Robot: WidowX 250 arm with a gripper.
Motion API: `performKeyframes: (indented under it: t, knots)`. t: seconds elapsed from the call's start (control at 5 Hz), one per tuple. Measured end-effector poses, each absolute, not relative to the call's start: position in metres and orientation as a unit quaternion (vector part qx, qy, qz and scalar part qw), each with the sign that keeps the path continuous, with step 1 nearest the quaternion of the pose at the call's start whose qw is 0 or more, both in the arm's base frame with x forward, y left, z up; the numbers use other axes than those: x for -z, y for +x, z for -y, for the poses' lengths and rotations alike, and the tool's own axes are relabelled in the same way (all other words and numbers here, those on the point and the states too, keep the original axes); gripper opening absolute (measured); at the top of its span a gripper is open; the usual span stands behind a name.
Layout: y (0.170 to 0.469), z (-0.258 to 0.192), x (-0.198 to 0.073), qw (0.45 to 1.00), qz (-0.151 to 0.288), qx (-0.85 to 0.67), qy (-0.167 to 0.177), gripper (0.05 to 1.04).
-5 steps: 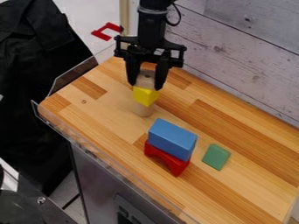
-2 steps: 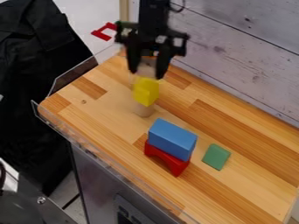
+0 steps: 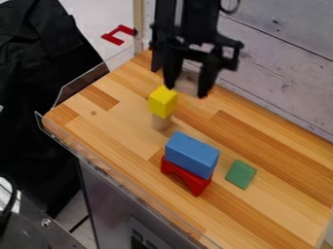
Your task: Take the cube with a hole and put it on top of the blue rectangle
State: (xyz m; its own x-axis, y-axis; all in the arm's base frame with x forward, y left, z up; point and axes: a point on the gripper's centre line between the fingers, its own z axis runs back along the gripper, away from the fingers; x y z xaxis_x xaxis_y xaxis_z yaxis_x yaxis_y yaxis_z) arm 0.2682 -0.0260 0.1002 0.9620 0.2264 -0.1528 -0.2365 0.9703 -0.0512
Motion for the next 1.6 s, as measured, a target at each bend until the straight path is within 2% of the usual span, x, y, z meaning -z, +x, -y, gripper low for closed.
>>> performKeyframes:
  t: [0.4,1.6]
  knots:
    - [0.247,0.06,-0.095,0.99,-0.08,-0.111,-0.045,0.571]
    - [0.233,0.045,-0.054,0.985,-0.124,-0.119,-0.037,0.571]
